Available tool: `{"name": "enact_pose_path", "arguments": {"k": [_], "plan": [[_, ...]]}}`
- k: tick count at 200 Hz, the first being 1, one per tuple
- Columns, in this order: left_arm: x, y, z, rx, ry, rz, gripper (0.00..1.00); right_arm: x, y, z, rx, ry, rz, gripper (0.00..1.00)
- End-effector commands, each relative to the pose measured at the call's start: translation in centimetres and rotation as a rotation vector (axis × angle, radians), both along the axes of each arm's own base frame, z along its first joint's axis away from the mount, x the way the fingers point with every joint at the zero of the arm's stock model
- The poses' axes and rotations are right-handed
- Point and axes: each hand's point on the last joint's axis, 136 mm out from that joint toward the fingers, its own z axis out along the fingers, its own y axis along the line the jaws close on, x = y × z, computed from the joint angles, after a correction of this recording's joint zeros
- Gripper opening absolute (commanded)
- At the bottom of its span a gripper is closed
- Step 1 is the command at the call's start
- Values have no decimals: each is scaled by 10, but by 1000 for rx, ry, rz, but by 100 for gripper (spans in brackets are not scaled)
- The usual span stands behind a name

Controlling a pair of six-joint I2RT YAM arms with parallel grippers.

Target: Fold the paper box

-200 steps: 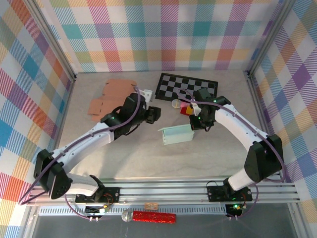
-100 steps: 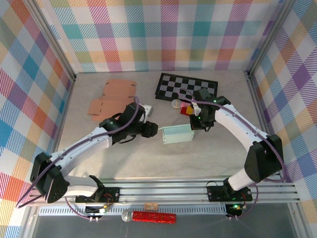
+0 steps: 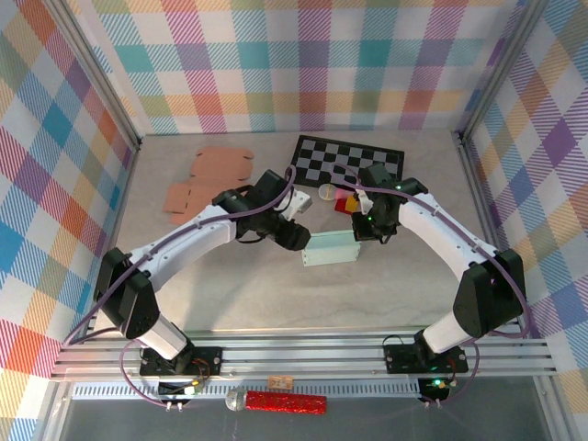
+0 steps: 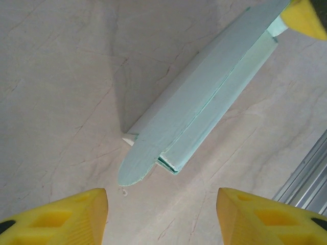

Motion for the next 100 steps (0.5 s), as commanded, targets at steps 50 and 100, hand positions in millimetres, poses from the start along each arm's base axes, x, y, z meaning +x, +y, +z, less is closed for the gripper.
{"name": "enact_pose_path", "arguments": {"k": [50,100], "plan": [[6,3,-19,103,33,-51,42,0,4,2,-3,22,7,0],[10,-2,-24,112,31,-40,32,0,4,1,-4,25,7,0]]}}
